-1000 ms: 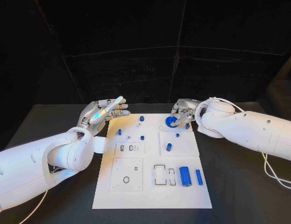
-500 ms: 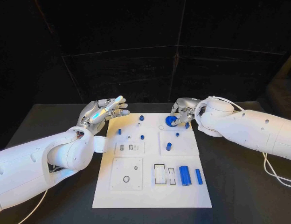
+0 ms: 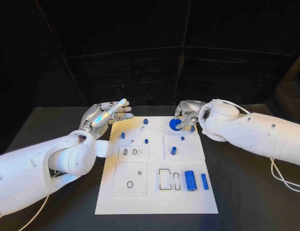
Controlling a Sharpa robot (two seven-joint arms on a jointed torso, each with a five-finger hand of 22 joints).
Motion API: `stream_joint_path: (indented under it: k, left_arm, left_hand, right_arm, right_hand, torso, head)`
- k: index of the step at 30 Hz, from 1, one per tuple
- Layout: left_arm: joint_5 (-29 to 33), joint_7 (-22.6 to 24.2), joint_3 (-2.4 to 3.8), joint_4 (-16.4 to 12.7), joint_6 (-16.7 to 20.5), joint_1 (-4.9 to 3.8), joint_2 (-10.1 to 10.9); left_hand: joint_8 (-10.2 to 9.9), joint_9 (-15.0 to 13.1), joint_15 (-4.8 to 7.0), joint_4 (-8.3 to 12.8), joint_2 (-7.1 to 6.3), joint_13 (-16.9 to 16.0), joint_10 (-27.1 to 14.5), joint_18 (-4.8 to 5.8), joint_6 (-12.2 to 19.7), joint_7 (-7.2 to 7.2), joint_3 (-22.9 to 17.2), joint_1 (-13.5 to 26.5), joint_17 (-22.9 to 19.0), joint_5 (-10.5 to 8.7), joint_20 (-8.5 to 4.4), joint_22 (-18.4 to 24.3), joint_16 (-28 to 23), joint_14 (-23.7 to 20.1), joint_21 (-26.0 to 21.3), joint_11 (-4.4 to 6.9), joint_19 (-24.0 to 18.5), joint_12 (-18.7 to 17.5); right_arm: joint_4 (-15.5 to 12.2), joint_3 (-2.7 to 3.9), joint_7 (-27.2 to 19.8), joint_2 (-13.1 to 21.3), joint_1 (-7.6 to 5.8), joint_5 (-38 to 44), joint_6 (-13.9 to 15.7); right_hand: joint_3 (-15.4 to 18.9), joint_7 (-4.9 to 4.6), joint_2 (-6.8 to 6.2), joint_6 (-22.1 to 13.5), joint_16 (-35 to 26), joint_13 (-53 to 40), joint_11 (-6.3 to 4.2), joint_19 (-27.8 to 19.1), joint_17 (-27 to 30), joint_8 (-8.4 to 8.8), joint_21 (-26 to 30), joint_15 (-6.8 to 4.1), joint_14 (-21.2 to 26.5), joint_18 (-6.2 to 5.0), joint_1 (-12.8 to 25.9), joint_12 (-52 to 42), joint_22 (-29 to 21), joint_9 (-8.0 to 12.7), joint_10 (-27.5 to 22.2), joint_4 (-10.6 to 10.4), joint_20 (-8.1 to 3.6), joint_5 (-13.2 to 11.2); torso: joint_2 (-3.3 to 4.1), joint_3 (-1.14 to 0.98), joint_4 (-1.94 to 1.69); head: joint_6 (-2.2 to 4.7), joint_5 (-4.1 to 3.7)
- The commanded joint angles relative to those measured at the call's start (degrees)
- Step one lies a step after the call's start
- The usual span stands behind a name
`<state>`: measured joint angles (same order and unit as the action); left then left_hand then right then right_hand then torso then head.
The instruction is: Assemble the parts on the task board
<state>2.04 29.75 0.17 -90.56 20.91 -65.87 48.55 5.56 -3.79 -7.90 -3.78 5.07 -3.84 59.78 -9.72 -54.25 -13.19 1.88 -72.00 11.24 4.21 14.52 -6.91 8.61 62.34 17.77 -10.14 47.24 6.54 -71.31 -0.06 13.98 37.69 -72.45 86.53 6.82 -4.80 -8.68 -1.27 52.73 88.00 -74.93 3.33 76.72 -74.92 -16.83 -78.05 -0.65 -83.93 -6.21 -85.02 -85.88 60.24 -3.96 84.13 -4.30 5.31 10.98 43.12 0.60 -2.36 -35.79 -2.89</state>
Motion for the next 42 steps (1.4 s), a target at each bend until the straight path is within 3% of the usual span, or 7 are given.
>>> stream_joint_path:
  k: [1,6,13,17,25,30,42]
  left_arm:
    - [-0.17,0.13,0.02,-0.08,-0.86,-0.08,-0.01]
    - [-0.17,0.09,0.02,-0.06,-0.81,-0.08,0.05]
    - [-0.17,0.06,0.02,-0.14,-0.8,-0.08,0.2]
    - [-0.17,0.05,0.02,-0.17,-0.79,-0.08,0.29]
    - [-0.17,0.07,0.02,-0.03,-0.7,-0.09,0.19]
    - [-0.17,0.05,0.02,0.1,-0.75,-0.09,0.04]
    - [-0.17,-0.08,0.02,0.3,-1.03,-0.1,-0.21]
  left_hand:
    - [-0.28,0.02,0.05,0.22,0.52,0.02,0.1,-0.77,-0.01,-0.22,-0.01,-0.05,0.08,0.21,-0.05,0.07,-0.35,-0.43,-0.29,-0.1,-0.44,-0.23]
    - [-0.28,0.02,0.05,0.22,0.52,0.02,0.1,-0.77,-0.01,-0.22,-0.01,-0.05,0.08,0.21,-0.05,0.07,-0.35,-0.43,-0.29,-0.1,-0.44,-0.23]
    - [-0.3,0.02,0.02,0.26,0.55,0.02,0.12,-0.76,-0.03,-0.23,-0.03,-0.07,0.08,0.21,-0.03,0.1,-0.47,-0.53,-0.34,-0.11,-0.49,-0.25]
    - [-0.3,0.02,0.02,0.26,0.55,0.02,0.12,-0.76,-0.03,-0.23,-0.03,-0.07,0.08,0.21,-0.03,0.1,-0.47,-0.53,-0.34,-0.11,-0.49,-0.25]
    - [-0.3,0.02,0.02,0.26,0.55,0.02,0.12,-0.76,-0.03,-0.23,-0.03,-0.07,0.08,0.21,-0.03,0.1,-0.47,-0.53,-0.34,-0.11,-0.49,-0.25]
    - [-0.32,0.02,0.01,0.28,0.57,0.02,0.13,-0.77,-0.04,-0.24,-0.03,-0.07,0.08,0.2,-0.02,0.12,-0.51,-0.56,-0.36,-0.11,-0.51,-0.27]
    - [-0.32,0.02,0.01,0.29,0.57,0.02,0.14,-0.77,-0.04,-0.24,-0.03,-0.07,0.09,0.2,-0.02,0.12,-0.53,-0.56,-0.36,-0.11,-0.52,-0.27]
  right_arm:
    - [-0.87,-0.07,-0.76,0.17,0.1,2.39,4.6]
    - [-3.35,-0.07,-0.95,0.77,0.13,3.01,8.51]
    - [-7.46,-0.06,0.45,0.9,0.13,4.63,11.63]
    - [-8.45,-0.06,2.04,-0.36,0.12,6.02,12.98]
    - [-5.84,-0.13,3.16,-6.06,0.16,6.92,11.7]
    - [-3.21,-0.21,2.98,-9.43,0.47,7.02,10.13]
    - [0.45,-0.34,2.26,-13.28,1.33,6.95,5.91]
  right_hand:
    - [-1.83,1.2,2.0,2.48,0.31,-8.09,-0.62,0.33,-9.57,-0.46,-0.42,-0.73,-4.94,0.62,-0.19,-0.38,0.42,-0.14,1.38,0.3,-0.46,-0.38]
    - [-5.09,1.59,1.21,3.93,0.43,-9.1,-1.01,1.0,-9.97,0.36,-1.1,-1.15,-5.04,0.9,1.05,-0.82,1.82,0.1,2.08,1.2,-0.97,1.07]
    - [-8.58,1.6,-0.3,4.67,0.45,-9.25,-1.06,1.27,-10.09,1.77,-1.43,-1.19,-5.06,1.02,3.38,-0.77,2.46,0.15,2.18,1.97,-1.04,1.11]
    - [-9.97,1.61,-1.32,5.03,0.47,-9.54,-1.05,1.65,-10.2,2.37,-1.79,-1.19,-5.09,1.17,4.69,-0.88,3.28,0.12,2.38,2.29,-1.03,1.18]
    - [-11.1,1.45,-2.04,4.89,0.44,-9.46,-0.93,1.86,-10.11,3.21,-2.0,-1.09,-5.07,1.26,6.03,-0.77,3.74,0.18,2.33,2.29,-0.97,0.95]
    - [-11.45,1.39,-2.11,4.83,0.42,-9.36,-0.88,1.88,-10.07,3.45,-2.02,-1.06,-5.06,1.27,6.29,-0.69,3.79,0.19,2.26,2.32,-0.94,0.93]
    - [-12.13,1.08,-2.64,4.37,0.27,-8.68,-0.61,1.89,-9.65,4.33,-2.07,-0.85,-4.97,1.3,7.44,-0.21,3.9,0.22,1.75,2.34,-0.78,0.69]
  torso:
    - [-0.03,0.03,0.0]
    - [-0.1,0.05,-0.12]
    - [0.0,0.06,-0.11]
    - [-0.05,0.05,-0.05]
    - [0.05,0.05,-0.3]
    - [0.03,0.05,-0.16]
    - [0.03,0.01,-0.08]
  head:
    - [0.03,0.04]
    - [0.05,-0.03]
    - [0.3,0.28]
    - [0.14,0.63]
    - [0.0,0.68]
    - [-0.09,0.83]
    - [-0.43,1.1]
